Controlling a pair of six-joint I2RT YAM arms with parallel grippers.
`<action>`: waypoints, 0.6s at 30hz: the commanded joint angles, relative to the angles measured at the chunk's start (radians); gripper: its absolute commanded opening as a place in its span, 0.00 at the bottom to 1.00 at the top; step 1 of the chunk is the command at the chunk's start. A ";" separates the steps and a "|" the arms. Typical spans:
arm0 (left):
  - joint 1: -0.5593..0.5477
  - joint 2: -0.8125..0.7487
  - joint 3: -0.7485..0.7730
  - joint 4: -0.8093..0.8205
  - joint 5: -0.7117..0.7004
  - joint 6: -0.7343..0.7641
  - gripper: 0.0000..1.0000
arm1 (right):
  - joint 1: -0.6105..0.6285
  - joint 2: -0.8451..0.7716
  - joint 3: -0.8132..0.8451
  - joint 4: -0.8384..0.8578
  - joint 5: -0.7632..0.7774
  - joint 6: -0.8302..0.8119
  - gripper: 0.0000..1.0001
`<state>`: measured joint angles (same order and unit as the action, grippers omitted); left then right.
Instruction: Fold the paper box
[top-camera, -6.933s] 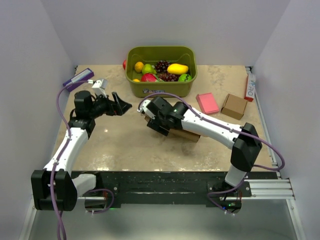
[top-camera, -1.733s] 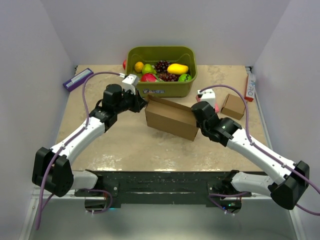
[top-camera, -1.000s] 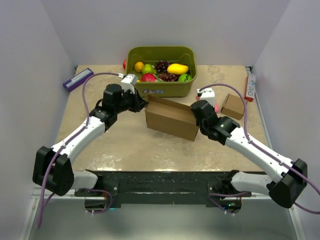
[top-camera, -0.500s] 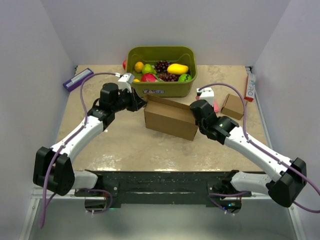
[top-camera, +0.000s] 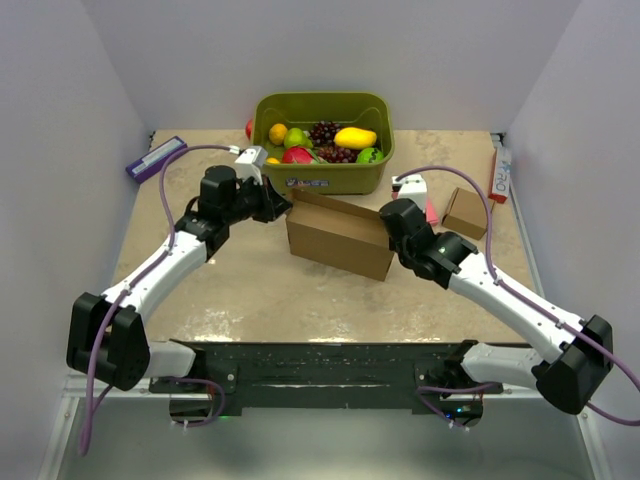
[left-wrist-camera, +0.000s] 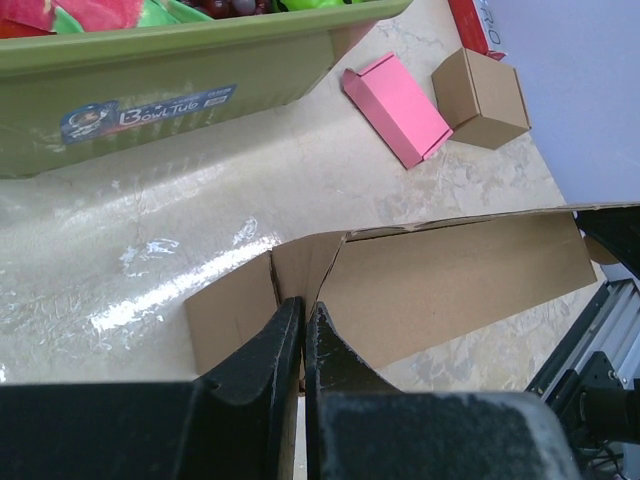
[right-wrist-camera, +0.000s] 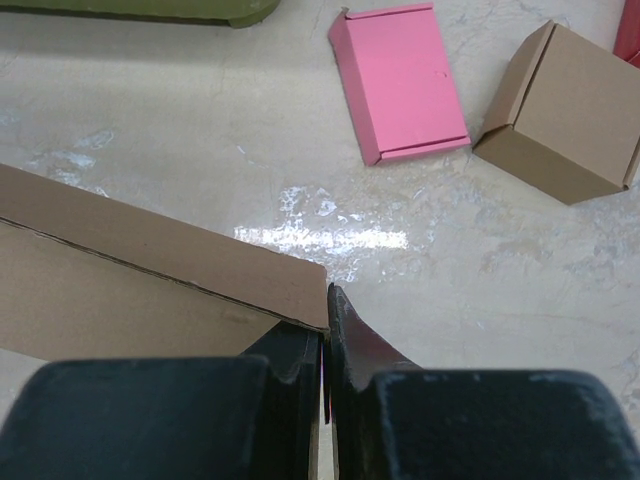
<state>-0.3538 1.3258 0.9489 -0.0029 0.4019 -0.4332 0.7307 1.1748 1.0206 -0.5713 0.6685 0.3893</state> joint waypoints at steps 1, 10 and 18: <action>-0.007 -0.004 0.027 0.024 -0.014 0.040 0.00 | 0.003 -0.012 0.021 -0.004 -0.061 0.022 0.04; -0.045 0.023 0.048 -0.055 -0.123 0.128 0.00 | 0.001 -0.020 0.019 -0.004 -0.063 0.019 0.04; -0.086 0.033 0.067 -0.098 -0.213 0.172 0.00 | -0.008 -0.026 0.065 -0.028 -0.093 0.019 0.04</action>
<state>-0.4137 1.3441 0.9878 -0.0391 0.2489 -0.3061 0.7303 1.1637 1.0290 -0.5884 0.6243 0.3901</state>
